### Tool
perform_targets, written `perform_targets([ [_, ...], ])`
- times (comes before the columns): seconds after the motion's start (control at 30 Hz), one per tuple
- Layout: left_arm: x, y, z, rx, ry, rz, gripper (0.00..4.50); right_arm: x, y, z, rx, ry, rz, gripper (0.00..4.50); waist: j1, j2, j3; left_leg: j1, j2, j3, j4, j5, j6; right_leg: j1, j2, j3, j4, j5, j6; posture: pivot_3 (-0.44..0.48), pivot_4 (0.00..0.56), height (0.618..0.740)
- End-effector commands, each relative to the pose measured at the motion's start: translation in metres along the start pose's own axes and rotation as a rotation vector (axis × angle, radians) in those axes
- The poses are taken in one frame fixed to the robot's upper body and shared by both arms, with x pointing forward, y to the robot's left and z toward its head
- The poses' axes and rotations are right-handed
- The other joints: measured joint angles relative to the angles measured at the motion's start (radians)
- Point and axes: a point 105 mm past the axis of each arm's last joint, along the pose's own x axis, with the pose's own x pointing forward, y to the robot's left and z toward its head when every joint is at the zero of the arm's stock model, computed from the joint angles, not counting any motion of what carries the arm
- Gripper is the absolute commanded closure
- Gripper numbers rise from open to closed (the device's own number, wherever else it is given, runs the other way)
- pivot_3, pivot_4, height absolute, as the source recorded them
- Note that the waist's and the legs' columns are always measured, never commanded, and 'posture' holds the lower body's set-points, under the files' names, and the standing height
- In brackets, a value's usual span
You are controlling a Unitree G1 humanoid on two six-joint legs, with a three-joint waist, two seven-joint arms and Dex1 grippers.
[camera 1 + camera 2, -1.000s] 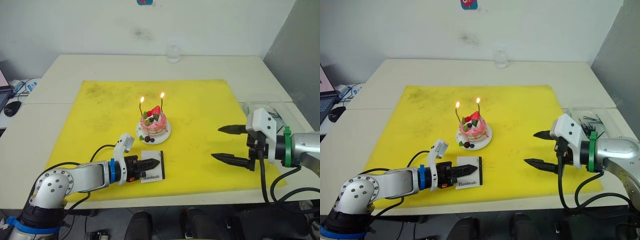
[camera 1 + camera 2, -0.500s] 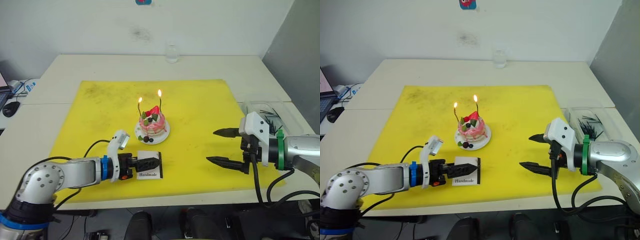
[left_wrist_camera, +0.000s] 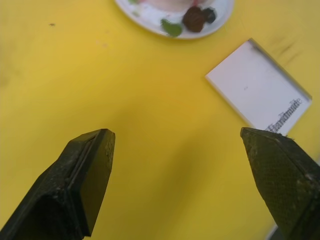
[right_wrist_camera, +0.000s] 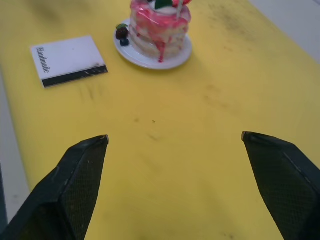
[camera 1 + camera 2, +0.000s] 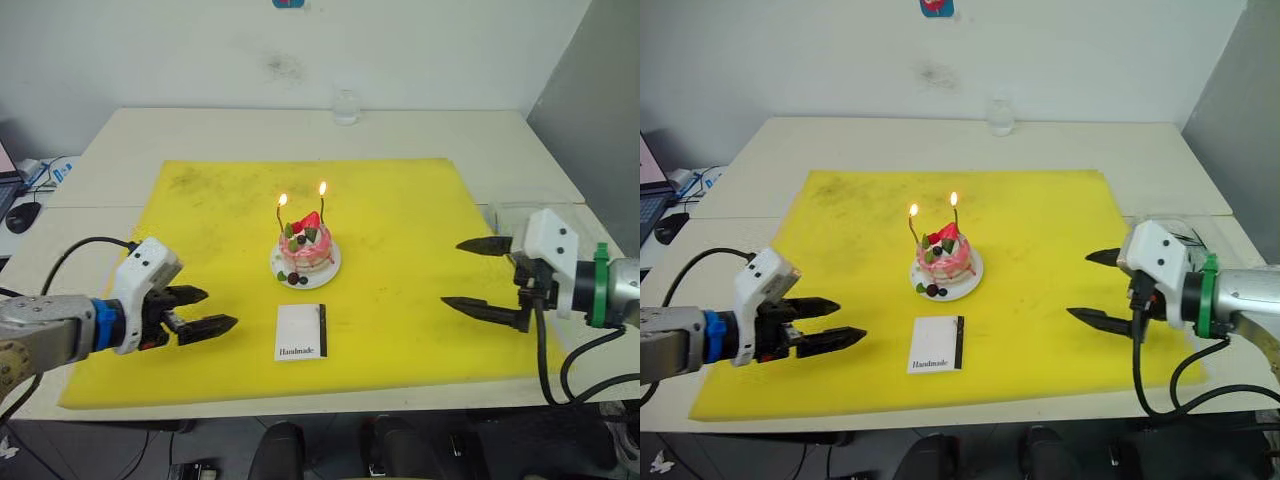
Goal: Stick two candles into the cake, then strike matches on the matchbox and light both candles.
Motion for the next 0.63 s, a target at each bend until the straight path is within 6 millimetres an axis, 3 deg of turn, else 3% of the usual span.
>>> perform_targets([
  [0.03, -0.025, 0.030, 0.008, 0.192, -0.091, 0.125, 0.02, -0.028, -0.016, 0.011, -0.075, 0.006, -0.040, 0.00, 0.000, 0.000, 0.000, 0.000, 0.000, 0.000, 0.000, 0.000, 0.000, 0.000, 0.000, 0.000, 0.000, 0.000, 0.000, 0.000, 0.150, 0.740],
  [0.2, -0.033, 0.035, 0.002, 0.191, -0.132, 0.115, 0.02, -0.037, -0.024, 0.006, -0.067, 0.029, -0.026, 0.00, -0.001, 0.000, 0.000, 0.000, 0.001, 0.001, -0.001, 0.000, 0.001, 0.000, 0.000, 0.000, 0.000, 0.000, 0.000, 0.000, 0.150, 0.740],
  [0.63, -0.034, 0.029, -0.004, 0.120, -0.090, 0.075, 0.02, -0.031, -0.029, -0.007, -0.053, 0.048, -0.003, 0.00, -0.003, 0.000, 0.000, 0.000, 0.002, 0.002, -0.001, 0.000, 0.001, 0.000, 0.000, 0.000, 0.000, 0.000, 0.001, 0.000, 0.150, 0.740],
])
